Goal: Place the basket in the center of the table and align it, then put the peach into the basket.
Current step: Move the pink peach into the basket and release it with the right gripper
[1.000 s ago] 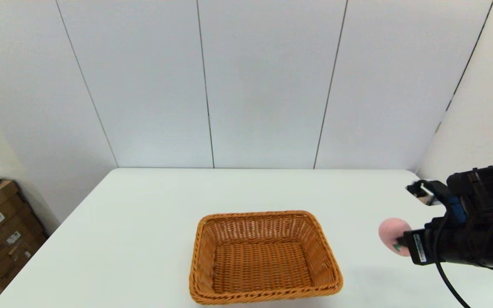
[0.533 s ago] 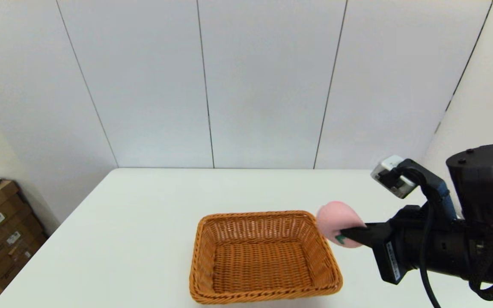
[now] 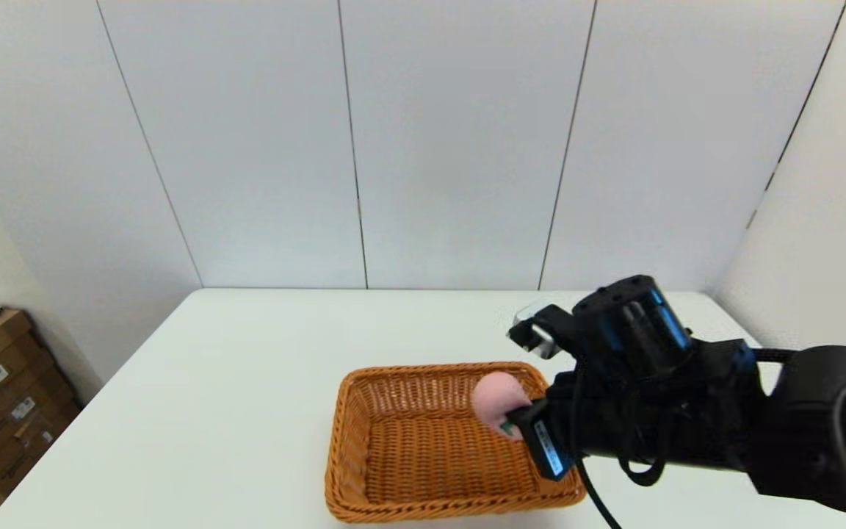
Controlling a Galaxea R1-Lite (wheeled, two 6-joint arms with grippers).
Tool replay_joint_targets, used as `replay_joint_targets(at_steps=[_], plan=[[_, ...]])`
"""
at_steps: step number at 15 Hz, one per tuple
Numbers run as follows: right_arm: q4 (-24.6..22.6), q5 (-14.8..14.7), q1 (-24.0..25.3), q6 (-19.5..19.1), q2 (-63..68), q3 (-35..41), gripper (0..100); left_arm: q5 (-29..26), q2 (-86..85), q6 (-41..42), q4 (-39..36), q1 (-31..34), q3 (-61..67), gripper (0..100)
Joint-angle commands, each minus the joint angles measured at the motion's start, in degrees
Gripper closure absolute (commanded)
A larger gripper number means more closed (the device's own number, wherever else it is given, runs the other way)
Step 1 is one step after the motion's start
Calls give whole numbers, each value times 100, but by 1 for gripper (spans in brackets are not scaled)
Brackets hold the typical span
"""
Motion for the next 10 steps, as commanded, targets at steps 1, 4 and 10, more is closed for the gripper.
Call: replay_joint_targets(at_steps=[1,4,10], plan=[[-36,-166,23,11,854,-235,100,14,-1,-13,-2,0,1,0],[8,-175,32,-7,872,-323,0,14,-1,-4,-2,0,1,0],[-54,-351,-91,37,793,-419,0,5,-1,-4,-2,0,-8,0]])
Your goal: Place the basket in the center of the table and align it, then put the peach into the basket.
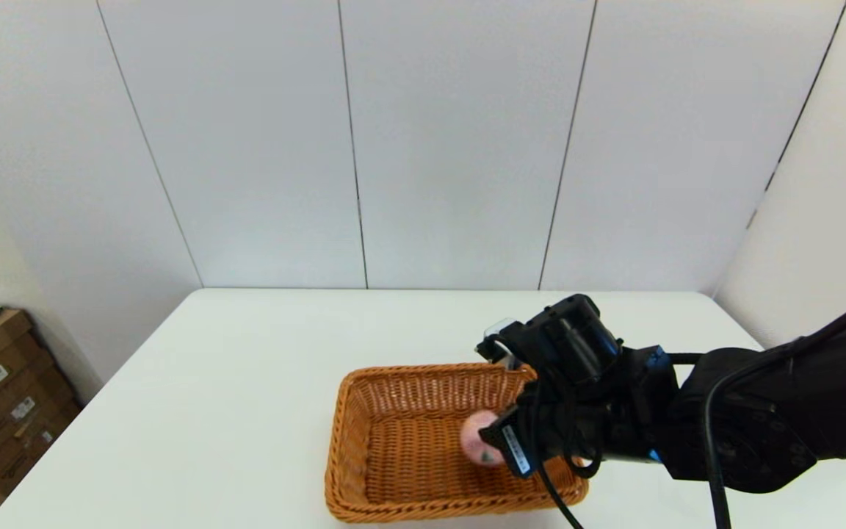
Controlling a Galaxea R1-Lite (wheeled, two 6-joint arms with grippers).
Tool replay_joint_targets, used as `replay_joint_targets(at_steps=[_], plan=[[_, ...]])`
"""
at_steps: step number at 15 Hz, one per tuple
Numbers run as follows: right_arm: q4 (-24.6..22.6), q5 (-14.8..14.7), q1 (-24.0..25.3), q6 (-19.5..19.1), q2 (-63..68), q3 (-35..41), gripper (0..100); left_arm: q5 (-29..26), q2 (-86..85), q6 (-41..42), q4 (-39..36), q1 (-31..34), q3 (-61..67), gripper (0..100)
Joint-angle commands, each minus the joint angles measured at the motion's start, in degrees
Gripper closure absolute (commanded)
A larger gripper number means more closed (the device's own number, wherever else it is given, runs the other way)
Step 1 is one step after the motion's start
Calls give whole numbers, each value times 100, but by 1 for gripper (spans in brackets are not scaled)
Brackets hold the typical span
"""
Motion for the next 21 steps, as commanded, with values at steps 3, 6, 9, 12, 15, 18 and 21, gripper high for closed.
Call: replay_joint_targets(at_steps=[3,6,9,12,15,18,21], plan=[[-15,-51,-530,18,-725,-57,0,-2,-1,-2,-2,0,-7,0],[-6,-623,-1084,-8,-1692,14,0,-2,-1,-11,-2,0,2,0],[47,-1220,-1189,-105,-3080,409,0,-2,-1,-2,-2,0,2,0],[47,-1335,-1198,-360,-4118,893,0,-2,-1,7,-2,0,-7,0],[56,-1256,-1242,-1098,-5620,1789,0,-2,-1,7,-2,0,2,0],[64,-1247,-1910,-1529,-6473,2439,0,-2,-1,7,-2,0,2,0],[126,-1291,-2745,-1538,-7202,2914,0,-2,-1,7,-2,0,2,0]])
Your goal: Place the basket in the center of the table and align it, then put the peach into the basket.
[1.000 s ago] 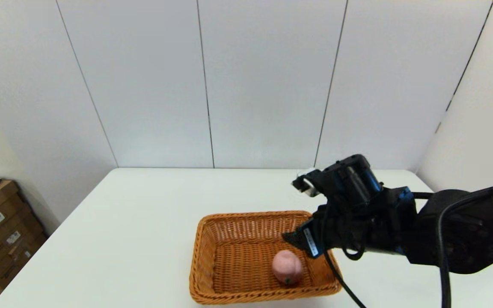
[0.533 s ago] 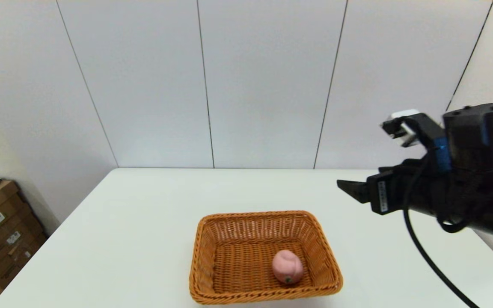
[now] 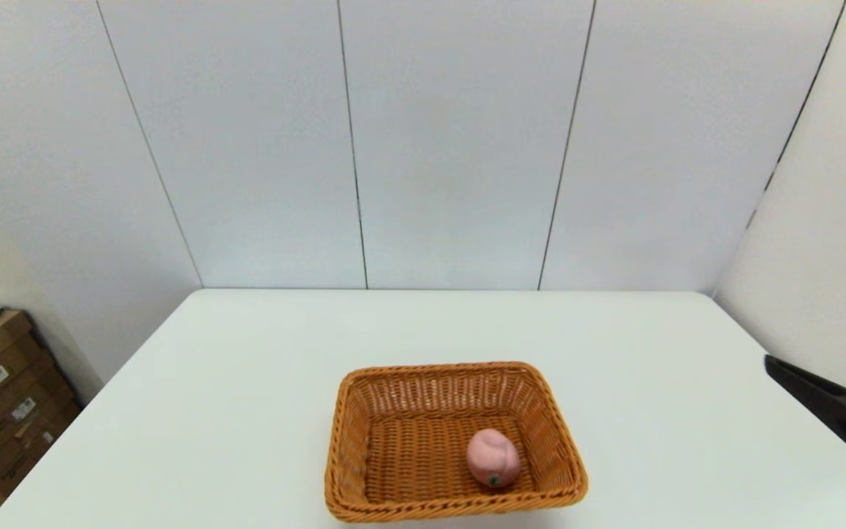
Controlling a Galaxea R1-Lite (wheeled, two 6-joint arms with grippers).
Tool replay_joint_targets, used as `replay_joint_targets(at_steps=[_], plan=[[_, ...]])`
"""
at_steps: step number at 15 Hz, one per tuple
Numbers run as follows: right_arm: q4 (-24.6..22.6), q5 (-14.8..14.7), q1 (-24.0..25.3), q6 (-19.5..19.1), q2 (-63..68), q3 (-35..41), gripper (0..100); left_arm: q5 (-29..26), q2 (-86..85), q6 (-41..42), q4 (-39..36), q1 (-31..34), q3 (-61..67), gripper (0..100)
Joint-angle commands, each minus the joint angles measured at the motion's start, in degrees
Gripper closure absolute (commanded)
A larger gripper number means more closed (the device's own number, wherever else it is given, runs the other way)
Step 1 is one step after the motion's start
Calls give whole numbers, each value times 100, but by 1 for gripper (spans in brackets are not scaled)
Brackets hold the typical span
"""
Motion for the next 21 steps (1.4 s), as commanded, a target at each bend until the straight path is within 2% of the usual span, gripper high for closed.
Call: replay_joint_targets(at_steps=[1,2,4,8,10,16,19,21], plan=[[91,-23,-1225,-132,-1431,808,0,5,-1,-13,-2,0,2,0],[117,12,-1427,-132,-1642,975,0,5,-1,-13,-2,0,2,0],[135,12,-1524,-141,-2152,1309,0,5,-1,-13,-2,0,2,0],[275,30,-2113,-150,-3093,1564,0,5,-1,-13,-2,0,2,0],[478,74,-2174,-150,-3488,1643,0,5,-1,-13,-2,0,-7,0],[390,91,-2315,-62,-4560,2416,0,5,-1,-13,-2,0,2,0],[372,794,-2315,88,-4859,2671,0,5,-1,-13,-2,0,2,0],[372,1023,-2315,149,-4859,2689,0,14,-1,-22,-2,0,2,0]])
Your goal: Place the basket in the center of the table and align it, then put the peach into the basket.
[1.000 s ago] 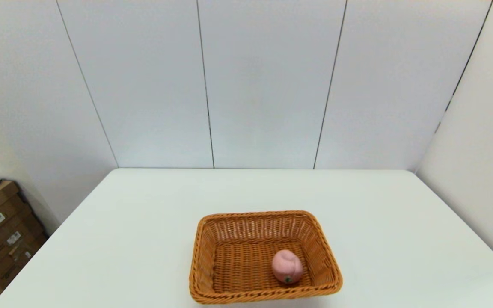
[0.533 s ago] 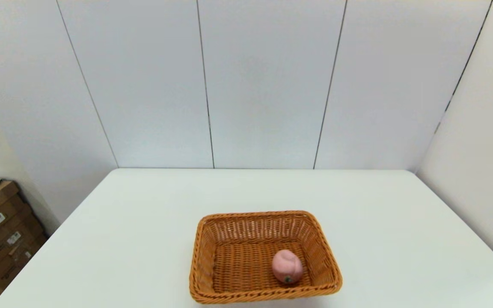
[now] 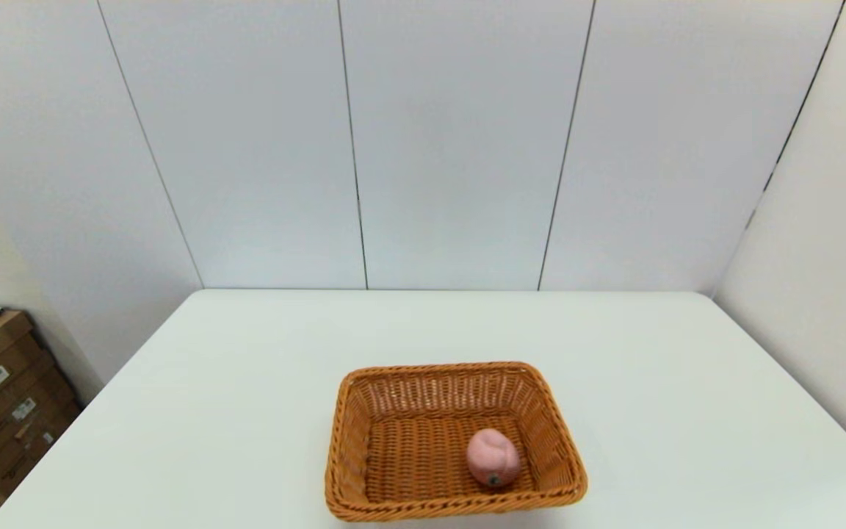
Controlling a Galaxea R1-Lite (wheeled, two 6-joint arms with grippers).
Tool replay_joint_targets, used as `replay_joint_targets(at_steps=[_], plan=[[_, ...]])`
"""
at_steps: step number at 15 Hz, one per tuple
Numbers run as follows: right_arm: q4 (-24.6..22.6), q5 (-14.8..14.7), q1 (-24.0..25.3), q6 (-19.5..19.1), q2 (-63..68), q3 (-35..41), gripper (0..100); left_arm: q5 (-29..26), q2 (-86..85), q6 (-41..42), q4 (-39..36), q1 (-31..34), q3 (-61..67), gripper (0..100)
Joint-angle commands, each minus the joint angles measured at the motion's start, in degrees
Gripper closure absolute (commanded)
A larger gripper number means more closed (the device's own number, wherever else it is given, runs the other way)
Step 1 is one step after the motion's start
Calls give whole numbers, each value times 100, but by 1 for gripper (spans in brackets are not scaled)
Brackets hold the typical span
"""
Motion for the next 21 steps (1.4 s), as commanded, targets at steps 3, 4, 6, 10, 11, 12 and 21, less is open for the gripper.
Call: replay_joint_targets(at_steps=[3,4,6,10,11,12,21], plan=[[113,897,-1,344,-200,256,0,7,-1,-2,-2,0,2,0],[315,923,-1,379,-200,256,0,7,-1,-11,-2,0,2,0],[351,923,8,440,-200,256,0,-2,-1,-11,-2,0,2,0],[333,897,8,678,-200,256,0,-2,-1,-2,-2,0,2,0],[333,888,8,730,-200,256,0,-2,-1,-2,-2,0,2,0],[342,888,8,730,-200,256,0,-2,-1,-2,-2,0,2,0],[342,879,8,730,-200,247,0,-2,-1,-2,-2,0,2,0]])
